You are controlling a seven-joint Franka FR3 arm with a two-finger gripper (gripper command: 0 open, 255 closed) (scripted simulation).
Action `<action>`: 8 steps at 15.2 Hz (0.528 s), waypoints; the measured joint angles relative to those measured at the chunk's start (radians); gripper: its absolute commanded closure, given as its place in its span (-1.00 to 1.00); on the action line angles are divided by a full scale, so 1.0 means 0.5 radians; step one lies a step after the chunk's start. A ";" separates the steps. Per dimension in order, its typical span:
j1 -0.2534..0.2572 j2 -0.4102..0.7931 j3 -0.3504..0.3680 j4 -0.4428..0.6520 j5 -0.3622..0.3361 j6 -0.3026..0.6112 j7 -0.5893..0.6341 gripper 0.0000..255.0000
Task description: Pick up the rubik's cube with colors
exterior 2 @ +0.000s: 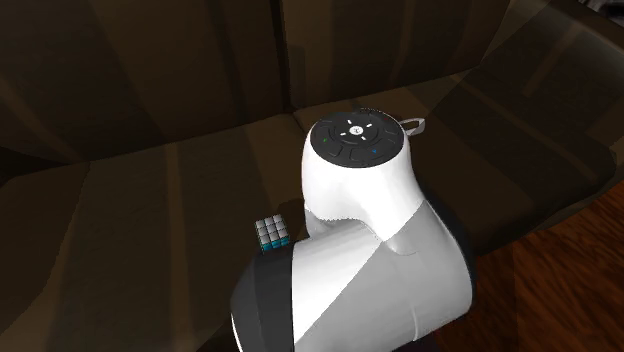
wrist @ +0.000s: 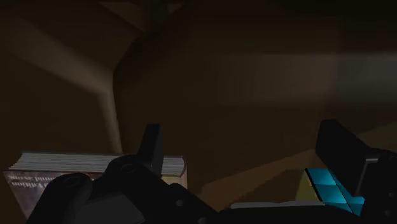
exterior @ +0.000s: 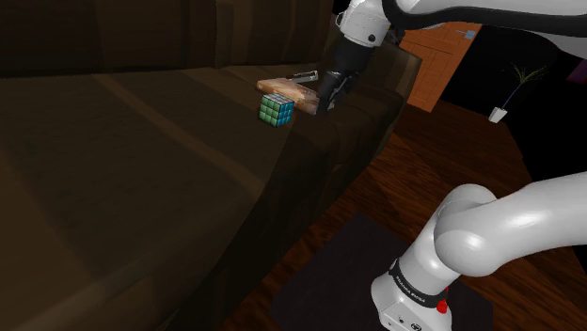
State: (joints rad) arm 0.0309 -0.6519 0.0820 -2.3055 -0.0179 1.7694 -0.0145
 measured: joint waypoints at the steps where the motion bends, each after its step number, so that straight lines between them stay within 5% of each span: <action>1: 0.009 0.053 0.032 0.051 0.017 0.011 0.040 -1.00; 8: 0.044 0.436 0.215 0.413 0.068 0.101 0.282 -1.00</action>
State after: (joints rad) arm 0.0527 -0.4342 0.1896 -2.0988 0.0160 1.8199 0.1266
